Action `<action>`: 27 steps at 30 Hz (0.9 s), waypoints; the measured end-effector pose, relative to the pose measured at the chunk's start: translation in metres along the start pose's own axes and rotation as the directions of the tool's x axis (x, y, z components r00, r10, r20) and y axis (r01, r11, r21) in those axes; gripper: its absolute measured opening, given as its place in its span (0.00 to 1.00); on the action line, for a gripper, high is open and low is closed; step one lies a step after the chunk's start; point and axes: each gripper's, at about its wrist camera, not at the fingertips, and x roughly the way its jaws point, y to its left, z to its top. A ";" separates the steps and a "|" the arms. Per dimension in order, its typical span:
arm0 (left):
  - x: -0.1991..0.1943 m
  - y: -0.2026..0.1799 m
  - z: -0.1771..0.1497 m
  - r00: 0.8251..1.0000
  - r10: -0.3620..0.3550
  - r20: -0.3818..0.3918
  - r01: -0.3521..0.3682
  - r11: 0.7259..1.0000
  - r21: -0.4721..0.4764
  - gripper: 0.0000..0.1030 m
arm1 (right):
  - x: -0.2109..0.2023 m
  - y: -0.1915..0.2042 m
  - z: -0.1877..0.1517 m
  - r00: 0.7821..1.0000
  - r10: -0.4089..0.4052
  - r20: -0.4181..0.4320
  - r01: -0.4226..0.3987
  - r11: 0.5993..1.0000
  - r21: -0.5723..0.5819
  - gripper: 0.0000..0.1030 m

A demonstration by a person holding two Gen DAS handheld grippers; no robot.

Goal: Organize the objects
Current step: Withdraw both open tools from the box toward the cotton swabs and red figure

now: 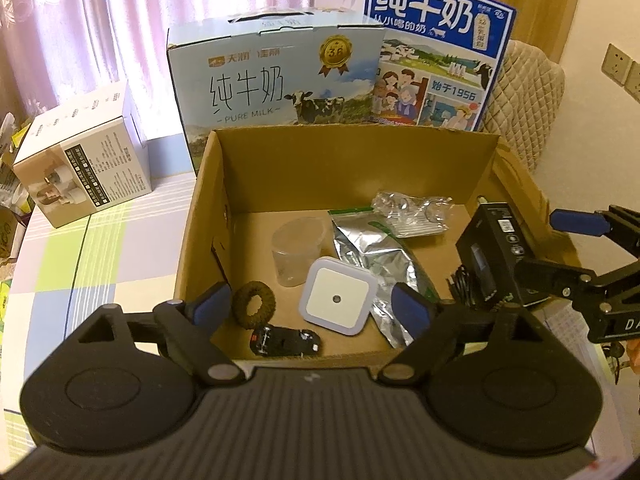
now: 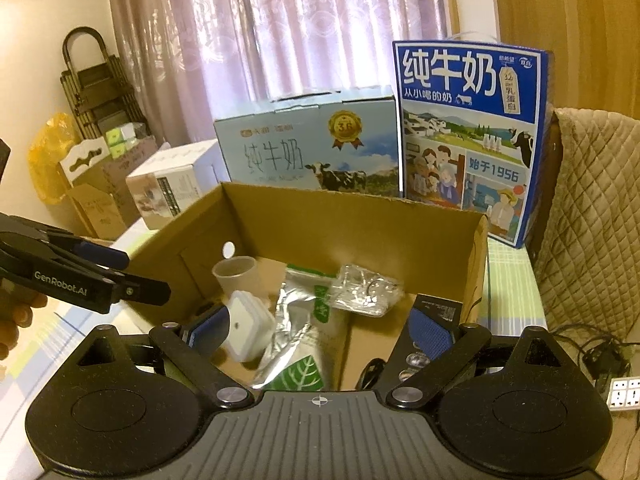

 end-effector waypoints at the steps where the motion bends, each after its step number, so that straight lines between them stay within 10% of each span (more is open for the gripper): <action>1: -0.004 -0.001 -0.001 1.000 -0.003 0.003 0.003 1.000 0.000 0.83 | -0.004 0.002 -0.001 1.000 0.004 0.004 -0.004 1.000 0.003 0.91; 27: -0.091 -0.016 -0.055 0.998 -0.047 0.049 0.049 0.998 -0.040 0.90 | -0.097 0.061 -0.031 0.994 0.102 0.047 -0.106 0.991 0.076 0.91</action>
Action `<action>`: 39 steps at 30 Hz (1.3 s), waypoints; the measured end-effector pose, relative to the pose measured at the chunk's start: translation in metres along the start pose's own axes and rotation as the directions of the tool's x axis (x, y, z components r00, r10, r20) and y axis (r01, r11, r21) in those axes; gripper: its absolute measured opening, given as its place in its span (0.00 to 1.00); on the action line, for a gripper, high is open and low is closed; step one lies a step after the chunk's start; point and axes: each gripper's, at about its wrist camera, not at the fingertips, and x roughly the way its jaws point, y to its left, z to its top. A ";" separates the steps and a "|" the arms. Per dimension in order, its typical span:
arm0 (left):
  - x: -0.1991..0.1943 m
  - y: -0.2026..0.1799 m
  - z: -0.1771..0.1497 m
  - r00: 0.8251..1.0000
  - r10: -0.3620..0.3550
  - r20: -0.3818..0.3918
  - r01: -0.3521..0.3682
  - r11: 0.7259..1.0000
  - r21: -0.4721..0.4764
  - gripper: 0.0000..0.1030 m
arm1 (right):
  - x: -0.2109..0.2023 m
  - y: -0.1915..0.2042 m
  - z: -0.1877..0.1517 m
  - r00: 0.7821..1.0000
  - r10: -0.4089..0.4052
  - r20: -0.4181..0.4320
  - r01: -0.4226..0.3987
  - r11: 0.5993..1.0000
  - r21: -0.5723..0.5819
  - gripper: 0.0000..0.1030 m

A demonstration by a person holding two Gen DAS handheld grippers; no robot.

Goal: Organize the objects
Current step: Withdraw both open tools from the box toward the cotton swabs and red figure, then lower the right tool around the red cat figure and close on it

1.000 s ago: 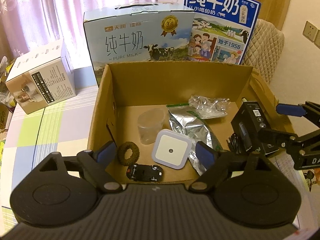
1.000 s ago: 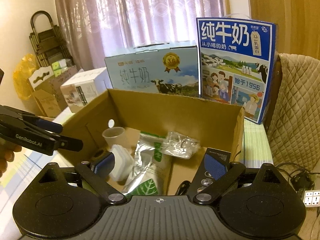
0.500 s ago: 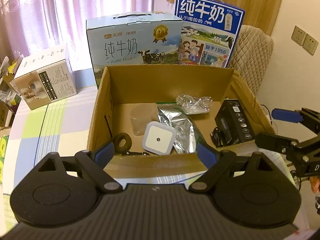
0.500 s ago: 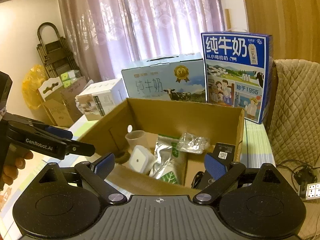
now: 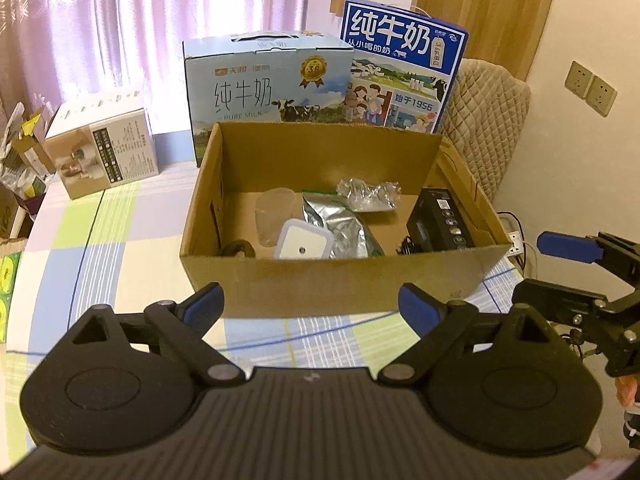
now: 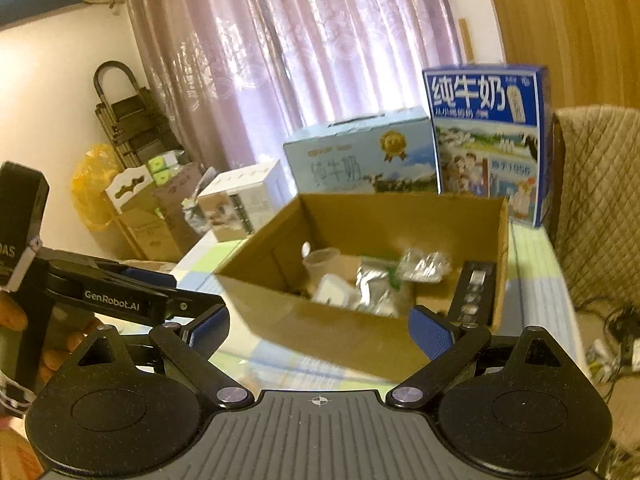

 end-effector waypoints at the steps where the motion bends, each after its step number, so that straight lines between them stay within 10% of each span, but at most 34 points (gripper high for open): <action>1: -0.002 0.000 -0.003 1.000 0.000 -0.002 0.000 1.000 -0.002 0.90 | -0.001 0.001 -0.001 1.000 0.000 -0.009 0.000 1.000 0.012 0.91; 39: 0.000 0.042 -0.127 0.964 0.039 -0.263 -0.067 0.993 -0.098 0.92 | 0.037 0.044 -0.098 0.949 -0.073 -0.307 0.097 0.993 0.064 0.90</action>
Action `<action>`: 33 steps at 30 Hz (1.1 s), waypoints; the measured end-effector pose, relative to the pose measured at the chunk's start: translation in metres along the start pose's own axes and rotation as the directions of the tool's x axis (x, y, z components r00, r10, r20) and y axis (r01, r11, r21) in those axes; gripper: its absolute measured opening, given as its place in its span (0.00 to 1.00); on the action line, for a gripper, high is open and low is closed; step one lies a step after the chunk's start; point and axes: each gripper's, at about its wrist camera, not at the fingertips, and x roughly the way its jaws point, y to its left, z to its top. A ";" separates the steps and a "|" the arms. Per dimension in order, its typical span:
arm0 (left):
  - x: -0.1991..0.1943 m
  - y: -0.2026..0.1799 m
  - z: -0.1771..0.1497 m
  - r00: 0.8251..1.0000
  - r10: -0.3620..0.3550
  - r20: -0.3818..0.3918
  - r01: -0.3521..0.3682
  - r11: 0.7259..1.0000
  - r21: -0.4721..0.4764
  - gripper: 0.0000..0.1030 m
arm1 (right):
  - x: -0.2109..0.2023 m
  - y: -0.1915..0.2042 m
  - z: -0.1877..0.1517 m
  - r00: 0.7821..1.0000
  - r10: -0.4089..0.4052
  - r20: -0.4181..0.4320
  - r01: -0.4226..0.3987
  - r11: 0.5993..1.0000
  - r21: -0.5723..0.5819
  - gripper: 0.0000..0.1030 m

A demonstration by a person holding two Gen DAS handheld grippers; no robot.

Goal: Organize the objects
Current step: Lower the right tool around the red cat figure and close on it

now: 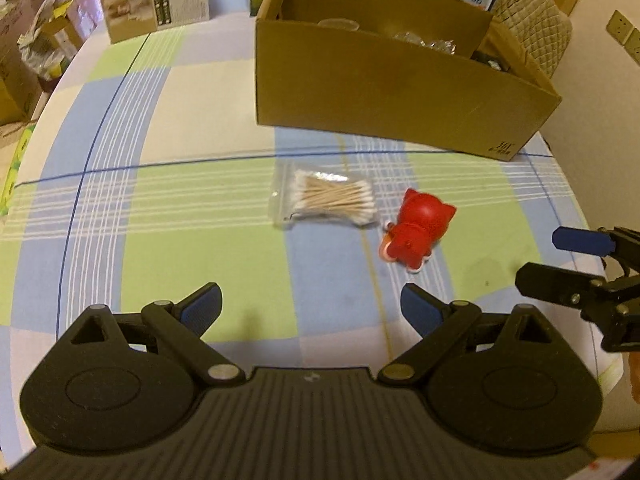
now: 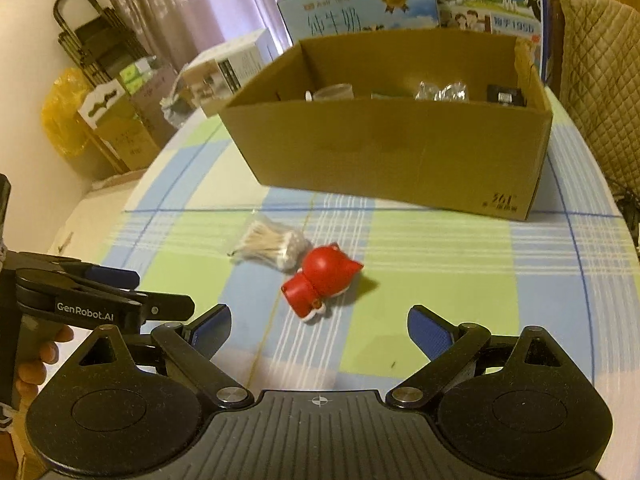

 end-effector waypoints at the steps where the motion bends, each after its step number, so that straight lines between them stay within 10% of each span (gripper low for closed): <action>1: 0.001 0.001 -0.001 1.000 0.005 -0.003 -0.005 1.000 0.001 0.92 | 0.003 0.001 -0.001 1.000 -0.005 -0.007 0.005 1.000 0.000 0.90; 33: 0.058 0.038 0.007 0.992 0.083 -0.092 -0.084 0.996 -0.013 0.91 | 0.081 0.014 0.005 0.983 -0.106 -0.149 0.111 0.993 0.032 0.62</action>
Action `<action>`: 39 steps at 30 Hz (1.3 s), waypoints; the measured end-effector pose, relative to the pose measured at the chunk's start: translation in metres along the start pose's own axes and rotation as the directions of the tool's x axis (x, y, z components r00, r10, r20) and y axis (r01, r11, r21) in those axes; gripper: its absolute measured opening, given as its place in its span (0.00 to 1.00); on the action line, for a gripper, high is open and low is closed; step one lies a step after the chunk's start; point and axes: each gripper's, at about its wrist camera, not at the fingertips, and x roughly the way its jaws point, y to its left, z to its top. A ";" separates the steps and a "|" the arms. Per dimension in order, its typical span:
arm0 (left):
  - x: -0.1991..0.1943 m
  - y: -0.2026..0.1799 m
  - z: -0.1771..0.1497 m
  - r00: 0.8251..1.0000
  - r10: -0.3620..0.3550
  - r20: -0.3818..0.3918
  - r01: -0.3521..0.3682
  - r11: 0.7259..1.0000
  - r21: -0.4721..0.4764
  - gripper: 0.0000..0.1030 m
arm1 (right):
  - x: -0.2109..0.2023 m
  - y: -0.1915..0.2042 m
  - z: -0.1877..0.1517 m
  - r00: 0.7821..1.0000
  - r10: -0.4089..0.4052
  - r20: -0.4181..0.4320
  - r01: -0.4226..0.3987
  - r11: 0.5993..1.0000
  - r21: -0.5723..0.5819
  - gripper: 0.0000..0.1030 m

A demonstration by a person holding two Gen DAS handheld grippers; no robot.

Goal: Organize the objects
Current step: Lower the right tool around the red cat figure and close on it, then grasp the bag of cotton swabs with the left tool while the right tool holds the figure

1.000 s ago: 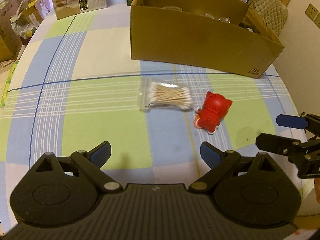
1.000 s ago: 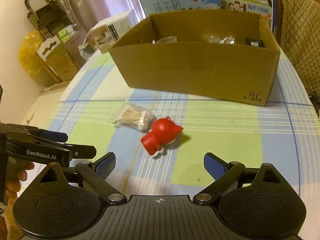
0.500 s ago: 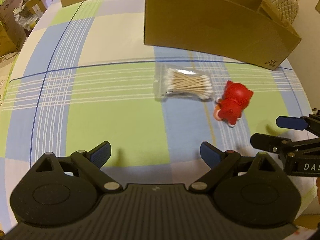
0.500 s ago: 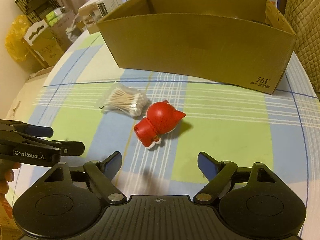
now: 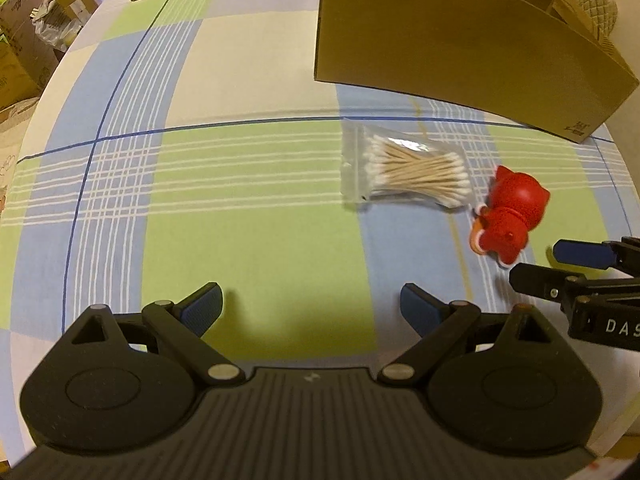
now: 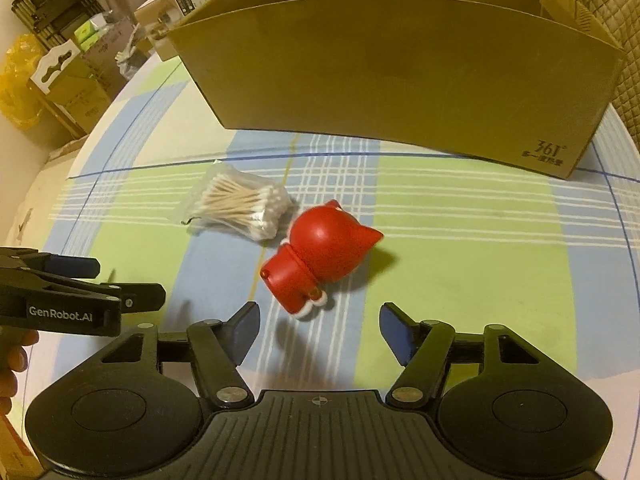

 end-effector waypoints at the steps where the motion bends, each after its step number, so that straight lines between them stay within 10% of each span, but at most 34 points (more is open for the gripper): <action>1: 0.002 0.001 0.001 1.000 0.001 -0.001 -0.001 1.000 0.000 0.91 | 0.002 0.001 0.001 1.000 0.002 0.001 -0.002 1.000 -0.001 0.62; 20: 0.018 -0.002 0.018 1.000 -0.003 -0.018 0.004 1.000 0.031 0.91 | 0.020 -0.005 0.019 1.000 -0.016 0.011 0.016 1.000 0.001 0.54; 39: 0.020 -0.039 0.043 0.991 -0.121 0.050 0.113 0.983 0.146 0.91 | -0.020 -0.091 0.002 0.999 -0.022 0.030 0.020 0.996 0.084 0.39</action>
